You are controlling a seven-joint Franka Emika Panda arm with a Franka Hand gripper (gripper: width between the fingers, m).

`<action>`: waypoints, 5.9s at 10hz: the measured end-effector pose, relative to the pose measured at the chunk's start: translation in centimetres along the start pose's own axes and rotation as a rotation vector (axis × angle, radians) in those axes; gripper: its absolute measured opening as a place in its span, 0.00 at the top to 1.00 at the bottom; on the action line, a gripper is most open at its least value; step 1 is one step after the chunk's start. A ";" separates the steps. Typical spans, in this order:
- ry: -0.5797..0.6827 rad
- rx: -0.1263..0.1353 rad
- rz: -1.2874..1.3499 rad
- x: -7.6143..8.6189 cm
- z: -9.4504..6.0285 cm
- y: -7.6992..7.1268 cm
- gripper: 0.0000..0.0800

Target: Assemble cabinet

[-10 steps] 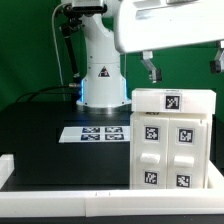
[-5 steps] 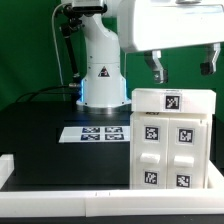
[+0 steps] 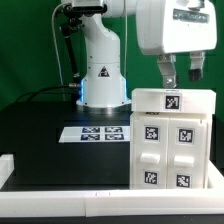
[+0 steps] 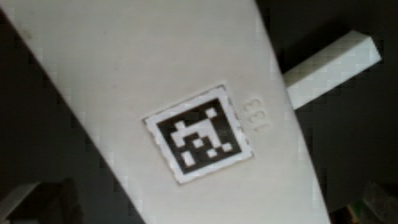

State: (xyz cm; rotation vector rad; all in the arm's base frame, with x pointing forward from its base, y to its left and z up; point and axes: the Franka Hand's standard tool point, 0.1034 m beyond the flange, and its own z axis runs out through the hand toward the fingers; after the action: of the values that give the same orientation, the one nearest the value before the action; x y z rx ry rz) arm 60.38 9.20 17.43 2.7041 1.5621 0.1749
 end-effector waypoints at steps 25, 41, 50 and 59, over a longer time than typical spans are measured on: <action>0.021 0.024 1.189 -1.6 2.2 0.2 0.30; 0.112 0.174 2.635 -2.1 2.3 -0.4 0.30; 0.039 0.285 3.025 -2.1 2.5 -0.5 0.30; 0.090 0.272 2.672 -0.8 -0.5 0.1 0.00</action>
Offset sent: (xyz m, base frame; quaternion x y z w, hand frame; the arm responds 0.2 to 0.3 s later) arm 0.0014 0.0022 -0.0163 0.0125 -0.0179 -0.0179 0.9996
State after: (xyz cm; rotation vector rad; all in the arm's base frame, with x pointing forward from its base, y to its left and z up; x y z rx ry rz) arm 60.05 8.41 17.90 2.3664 -2.5123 -0.0068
